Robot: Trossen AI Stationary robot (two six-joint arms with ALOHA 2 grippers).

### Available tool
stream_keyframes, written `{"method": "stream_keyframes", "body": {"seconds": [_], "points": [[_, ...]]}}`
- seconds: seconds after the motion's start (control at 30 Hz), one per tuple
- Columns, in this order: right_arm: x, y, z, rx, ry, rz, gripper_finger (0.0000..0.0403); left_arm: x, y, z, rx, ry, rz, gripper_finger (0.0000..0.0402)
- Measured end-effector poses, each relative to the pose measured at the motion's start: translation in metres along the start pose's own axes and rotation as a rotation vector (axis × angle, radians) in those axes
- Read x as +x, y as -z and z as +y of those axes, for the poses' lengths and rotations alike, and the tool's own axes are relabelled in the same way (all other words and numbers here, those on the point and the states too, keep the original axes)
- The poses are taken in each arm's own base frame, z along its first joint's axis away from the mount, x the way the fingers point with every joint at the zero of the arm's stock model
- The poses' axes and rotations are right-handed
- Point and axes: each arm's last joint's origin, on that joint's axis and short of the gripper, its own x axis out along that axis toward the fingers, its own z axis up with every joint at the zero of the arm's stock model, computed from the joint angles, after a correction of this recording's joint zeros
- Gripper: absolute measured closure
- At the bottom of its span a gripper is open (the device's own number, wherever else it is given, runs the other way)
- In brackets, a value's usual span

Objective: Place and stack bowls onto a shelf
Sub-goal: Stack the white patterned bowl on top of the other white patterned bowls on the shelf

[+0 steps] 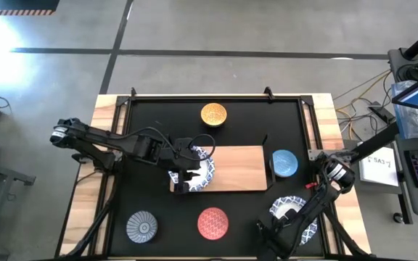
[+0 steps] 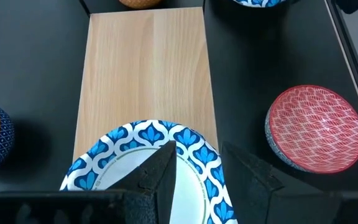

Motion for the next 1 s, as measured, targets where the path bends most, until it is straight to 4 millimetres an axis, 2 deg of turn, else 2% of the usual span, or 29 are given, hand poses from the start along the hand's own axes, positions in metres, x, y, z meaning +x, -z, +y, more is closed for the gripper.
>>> {"method": "stream_keyframes", "body": {"seconds": [0.17, 0.3, 0.53, 0.7, 0.83, 1.0], "points": [[0.000, 0.000, 0.000, -0.013, -0.008, 0.001, 0.0252, 0.000, 0.000, 0.000, 0.000, -0.001, 0.002, 0.0292], [0.001, 0.000, 0.001, -0.013, -0.010, 0.001, 0.0298, 0.000, 0.000, 0.000, 0.001, 0.004, 0.003, 0.0292], [-0.002, 0.001, 0.005, -0.058, -0.078, 0.023, 0.0381, -0.001, 0.001, -0.006, 0.099, 0.146, 0.014, 0.0292], [-0.006, 0.005, 0.013, -0.142, -0.163, 0.094, 0.0390, -0.002, 0.002, -0.012, 0.152, 0.279, 0.017, 0.0292], [-0.023, 0.009, 0.019, -0.239, -0.237, 0.120, 0.0390, -0.004, 0.002, -0.019, 0.229, 0.430, 0.006, 0.0292], [-0.060, 0.015, 0.028, -0.402, -0.383, 0.094, 0.0390, -0.008, 0.000, -0.032, 0.322, 0.618, -0.050, 0.0292]]}}
